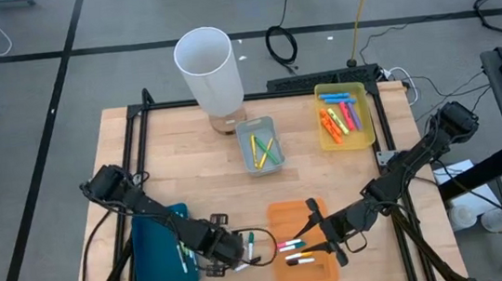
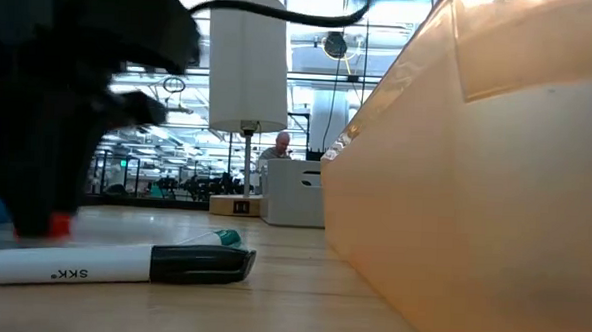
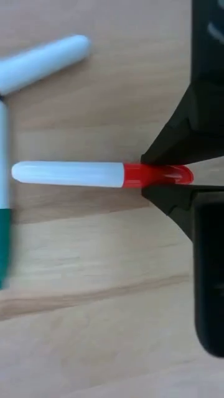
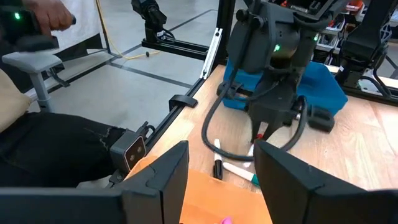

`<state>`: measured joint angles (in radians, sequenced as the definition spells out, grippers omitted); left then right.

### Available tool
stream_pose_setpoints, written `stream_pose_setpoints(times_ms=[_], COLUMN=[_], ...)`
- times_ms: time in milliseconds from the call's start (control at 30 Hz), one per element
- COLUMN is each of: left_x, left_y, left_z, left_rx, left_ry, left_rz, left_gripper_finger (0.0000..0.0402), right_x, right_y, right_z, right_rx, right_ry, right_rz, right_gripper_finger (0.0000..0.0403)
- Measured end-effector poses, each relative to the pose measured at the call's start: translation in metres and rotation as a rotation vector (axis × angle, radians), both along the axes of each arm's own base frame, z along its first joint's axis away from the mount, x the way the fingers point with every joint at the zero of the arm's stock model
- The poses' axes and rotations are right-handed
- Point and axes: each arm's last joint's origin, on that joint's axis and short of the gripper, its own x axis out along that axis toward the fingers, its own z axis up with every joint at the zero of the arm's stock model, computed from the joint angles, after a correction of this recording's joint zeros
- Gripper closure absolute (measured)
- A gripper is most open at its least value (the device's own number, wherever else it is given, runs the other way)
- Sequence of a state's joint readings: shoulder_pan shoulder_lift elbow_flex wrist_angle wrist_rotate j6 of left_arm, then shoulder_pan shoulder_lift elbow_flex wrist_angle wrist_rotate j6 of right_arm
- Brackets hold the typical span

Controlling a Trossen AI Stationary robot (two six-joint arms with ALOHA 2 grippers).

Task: Pick & Place Markers
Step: Put the small red highlighter pen in the orange bin

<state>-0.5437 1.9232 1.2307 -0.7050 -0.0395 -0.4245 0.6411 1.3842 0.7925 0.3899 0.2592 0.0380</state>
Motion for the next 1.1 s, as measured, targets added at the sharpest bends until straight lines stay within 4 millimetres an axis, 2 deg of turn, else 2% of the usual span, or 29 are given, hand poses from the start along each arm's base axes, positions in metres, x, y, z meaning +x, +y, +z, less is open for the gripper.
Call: stream_pose_setpoints(times_ms=[67, 267, 367, 433, 567, 667, 767, 833, 933, 1100], left_x=[-0.006, -0.024, -0.022, -0.019, -0.016, -0.014, -0.014, -0.018, -0.015, -0.006], left_y=[0.002, 0.018, 0.017, 0.016, 0.023, 0.039, 0.052, 0.058, 0.059, 0.05], left_z=[0.011, 0.073, 0.105, 0.117, 0.108, 0.095, 0.077, 0.071, 0.073, 0.069], left_rx=[0.029, 0.158, 0.175, 0.163, 0.14, 0.077, 0.004, -0.025, -0.071, -0.104], left_ry=[-0.02, -0.233, -0.525, -0.711, -0.988, -1.211, -1.35, -1.397, -1.433, -1.399], left_rz=[0.0, 0.069, 0.041, -0.028, -0.148, -0.143, -0.143, -0.148, -0.154, -0.22], left_gripper_finger=[0.0362, 0.0362, 0.0362, 0.0362, 0.0362, 0.0362, 0.0362, 0.0362, 0.0362, 0.0363], right_x=[0.0, 0.0, 0.002, 0.003, 0.001, -0.002, -0.002, 0.002, 0.014, 0.03], right_y=[0.0, -0.001, -0.003, -0.005, -0.011, -0.015, -0.02, -0.023, -0.028, -0.033], right_z=[0.0, -0.001, -0.001, -0.001, -0.001, 0.004, 0.009, 0.009, 0.006, 0.005], right_rx=[-0.002, -0.007, -0.009, -0.011, -0.033, -0.048, -0.074, -0.103, -0.136, -0.075], right_ry=[0.002, 0.007, 0.008, 0.011, 0.046, 0.041, -0.008, -0.041, -0.09, -0.173], right_rz=[0.0, -0.004, -0.016, -0.024, -0.037, -0.084, -0.203, -0.275, -0.334, -0.336], right_gripper_finger=[0.0236, 0.0236, 0.0236, 0.0236, 0.0236, 0.0236, 0.0236, 0.0236, 0.0236, 0.0235])
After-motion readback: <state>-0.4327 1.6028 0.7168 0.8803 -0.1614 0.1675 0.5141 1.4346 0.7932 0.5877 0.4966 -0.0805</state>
